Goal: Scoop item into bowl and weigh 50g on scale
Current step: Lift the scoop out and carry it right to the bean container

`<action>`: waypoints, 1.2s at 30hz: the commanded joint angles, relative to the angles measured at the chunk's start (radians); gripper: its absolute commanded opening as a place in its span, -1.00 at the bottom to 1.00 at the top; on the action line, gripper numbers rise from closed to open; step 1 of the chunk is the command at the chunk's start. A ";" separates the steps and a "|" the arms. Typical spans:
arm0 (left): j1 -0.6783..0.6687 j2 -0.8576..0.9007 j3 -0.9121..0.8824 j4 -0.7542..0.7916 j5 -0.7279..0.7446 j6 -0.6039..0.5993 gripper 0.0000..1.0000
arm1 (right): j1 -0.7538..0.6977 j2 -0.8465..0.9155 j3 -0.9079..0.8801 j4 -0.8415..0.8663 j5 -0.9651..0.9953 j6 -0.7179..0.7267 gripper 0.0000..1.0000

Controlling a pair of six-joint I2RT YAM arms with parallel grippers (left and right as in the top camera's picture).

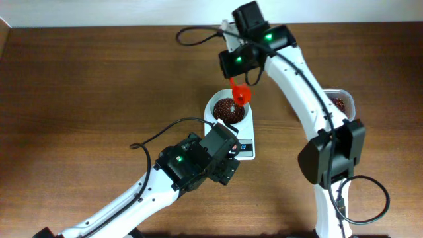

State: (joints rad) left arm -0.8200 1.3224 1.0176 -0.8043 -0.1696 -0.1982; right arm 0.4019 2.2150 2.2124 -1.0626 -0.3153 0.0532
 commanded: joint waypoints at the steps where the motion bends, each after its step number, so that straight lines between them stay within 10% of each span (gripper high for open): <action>1: -0.002 -0.016 0.016 -0.001 -0.011 0.013 0.98 | -0.059 -0.015 0.024 -0.007 -0.239 0.011 -0.92; 8: -0.002 -0.016 0.016 -0.001 -0.011 0.013 0.98 | -0.274 -0.015 0.024 -0.049 -0.468 -0.027 -0.92; 17: -0.002 -0.016 0.016 -0.001 -0.011 0.013 0.98 | -0.600 -0.015 0.013 -0.240 -0.294 -0.476 -0.92; 24: -0.002 -0.016 0.016 -0.001 -0.011 0.013 0.98 | -0.604 -0.015 -0.074 -0.212 -0.215 -0.828 -0.92; 36: -0.002 -0.016 0.016 -0.001 -0.011 0.013 0.98 | -0.605 -0.014 -0.080 -0.201 -0.214 -0.835 -0.91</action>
State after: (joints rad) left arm -0.8200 1.3220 1.0176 -0.8047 -0.1699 -0.1982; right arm -0.2070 2.2150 2.1407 -1.2667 -0.5236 -0.7704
